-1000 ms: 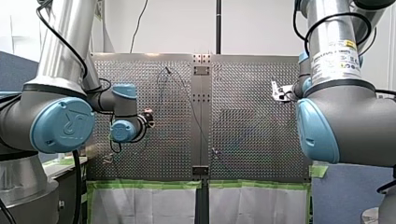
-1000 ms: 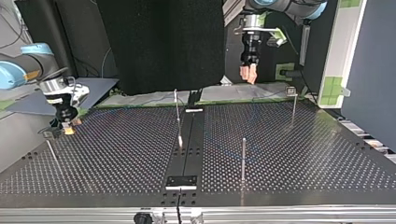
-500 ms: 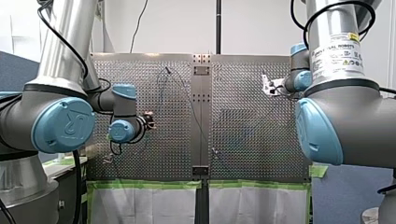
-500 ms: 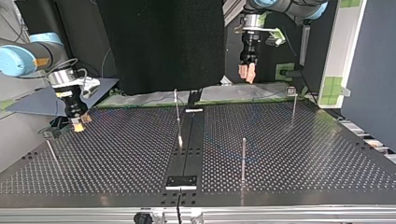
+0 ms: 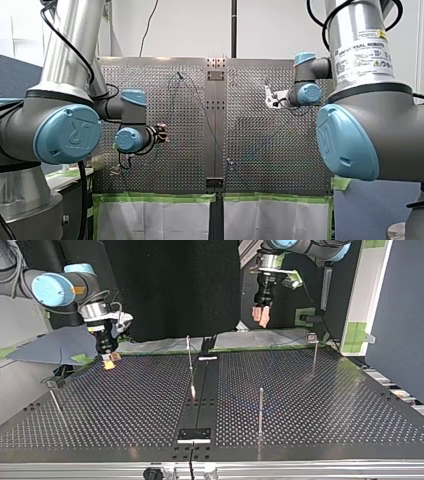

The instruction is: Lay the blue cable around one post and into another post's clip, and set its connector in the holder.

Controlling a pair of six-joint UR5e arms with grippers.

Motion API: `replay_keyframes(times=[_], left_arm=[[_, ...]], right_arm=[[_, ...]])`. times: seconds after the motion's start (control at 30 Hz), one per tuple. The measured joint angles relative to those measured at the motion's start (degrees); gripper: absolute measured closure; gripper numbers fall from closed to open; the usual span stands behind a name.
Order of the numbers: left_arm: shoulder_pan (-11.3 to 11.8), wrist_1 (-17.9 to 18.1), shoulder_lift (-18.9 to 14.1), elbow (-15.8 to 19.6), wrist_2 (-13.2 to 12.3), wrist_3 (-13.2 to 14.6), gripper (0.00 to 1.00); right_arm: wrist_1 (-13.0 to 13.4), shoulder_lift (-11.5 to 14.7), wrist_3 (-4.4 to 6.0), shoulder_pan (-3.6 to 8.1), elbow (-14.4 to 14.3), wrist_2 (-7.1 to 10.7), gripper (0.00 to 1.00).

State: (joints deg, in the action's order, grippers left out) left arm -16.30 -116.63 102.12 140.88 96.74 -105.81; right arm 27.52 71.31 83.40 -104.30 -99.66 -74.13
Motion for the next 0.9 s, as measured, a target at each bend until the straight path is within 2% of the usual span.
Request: replay_keyframes(times=[0.27, 0.37, 0.6, 0.9], left_arm=[[-0.1, -0.4, 0.0, 0.0, -0.6, -0.9, 0.0], [-0.1, -1.2, 0.0, 0.0, -0.5, -1.0, 0.0], [0.0, -3.1, 0.0, 0.0, -0.3, -1.2, 0.0], [0.1, -4.4, 0.0, 0.0, 0.4, -1.7, 0.0]], right_arm=[[3.6, -0.2, 0.98, -3.58, -3.6, -3.57, 0.0], [4.8, -0.2, 1.01, -4.91, -4.9, -4.91, 0.0], [4.2, -0.3, 0.99, -8.3, -7.9, -8.3, 0.0], [4.1, -0.4, 1.25, -12.72, -8.6, -12.71, 0.0]])
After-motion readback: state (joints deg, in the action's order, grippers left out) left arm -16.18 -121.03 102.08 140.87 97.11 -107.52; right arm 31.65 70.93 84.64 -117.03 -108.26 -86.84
